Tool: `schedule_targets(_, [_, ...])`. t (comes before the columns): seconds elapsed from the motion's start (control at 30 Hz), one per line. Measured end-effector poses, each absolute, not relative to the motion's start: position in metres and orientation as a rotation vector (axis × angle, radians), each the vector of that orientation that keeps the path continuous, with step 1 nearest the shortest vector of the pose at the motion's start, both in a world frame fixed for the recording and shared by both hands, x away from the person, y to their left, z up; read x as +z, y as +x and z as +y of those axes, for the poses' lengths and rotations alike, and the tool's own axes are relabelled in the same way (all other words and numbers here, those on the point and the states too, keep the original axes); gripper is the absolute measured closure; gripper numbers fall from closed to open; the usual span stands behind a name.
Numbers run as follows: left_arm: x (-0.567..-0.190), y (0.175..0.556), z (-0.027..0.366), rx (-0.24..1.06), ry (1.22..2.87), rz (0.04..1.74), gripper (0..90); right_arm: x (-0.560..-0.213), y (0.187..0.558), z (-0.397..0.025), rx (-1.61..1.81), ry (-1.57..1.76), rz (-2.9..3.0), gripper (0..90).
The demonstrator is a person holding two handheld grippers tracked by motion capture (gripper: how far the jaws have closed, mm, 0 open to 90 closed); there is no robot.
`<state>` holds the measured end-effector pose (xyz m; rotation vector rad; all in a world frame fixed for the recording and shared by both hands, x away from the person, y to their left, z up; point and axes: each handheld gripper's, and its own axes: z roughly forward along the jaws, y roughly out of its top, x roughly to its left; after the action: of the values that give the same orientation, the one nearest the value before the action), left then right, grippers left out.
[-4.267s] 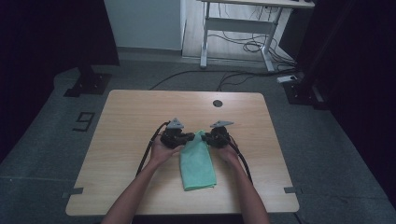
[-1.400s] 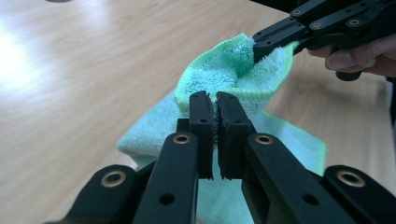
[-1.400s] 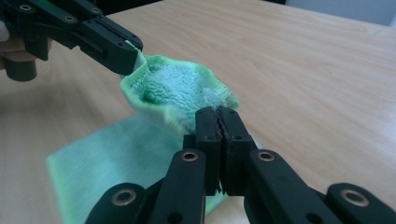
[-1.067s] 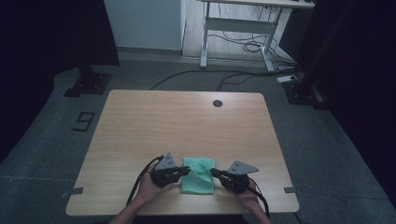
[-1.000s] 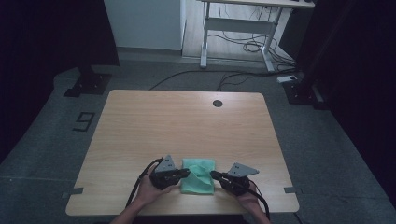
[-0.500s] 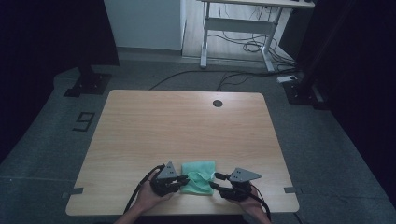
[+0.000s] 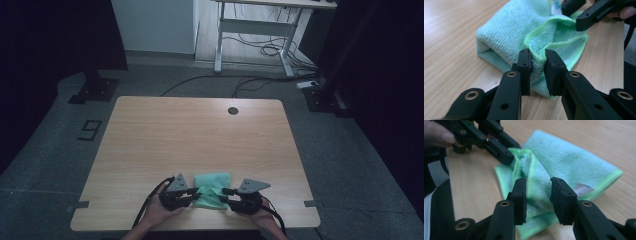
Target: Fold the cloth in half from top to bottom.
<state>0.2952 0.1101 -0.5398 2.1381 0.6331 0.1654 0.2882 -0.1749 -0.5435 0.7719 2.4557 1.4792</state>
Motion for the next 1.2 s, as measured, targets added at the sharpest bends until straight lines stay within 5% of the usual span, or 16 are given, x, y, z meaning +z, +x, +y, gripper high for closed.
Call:
schedule_targets(0.37, [-0.524,0.295,0.118,0.16,2.059,0.626,63.9,-0.55,0.279,-0.173,1.452,0.777,2.496,59.9])
schedule_targets(1.2, [-0.53,0.343,0.08,0.142,2.132,0.668,65.1,-0.52,0.293,-0.176,1.515,0.797,2.377,49.0])
